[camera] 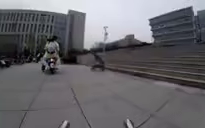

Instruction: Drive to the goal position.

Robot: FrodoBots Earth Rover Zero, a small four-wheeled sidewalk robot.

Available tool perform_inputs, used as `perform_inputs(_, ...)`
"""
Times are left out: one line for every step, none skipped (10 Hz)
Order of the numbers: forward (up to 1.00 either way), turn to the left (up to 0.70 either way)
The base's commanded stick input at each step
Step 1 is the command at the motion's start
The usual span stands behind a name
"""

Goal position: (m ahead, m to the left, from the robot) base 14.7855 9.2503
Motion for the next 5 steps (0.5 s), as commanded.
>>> perform_inputs(0.85,-0.03)
perform_inputs(0.85,-0.03)
perform_inputs(0.85,-0.03)
perform_inputs(0.85,-0.03)
perform_inputs(0.85,-0.03)
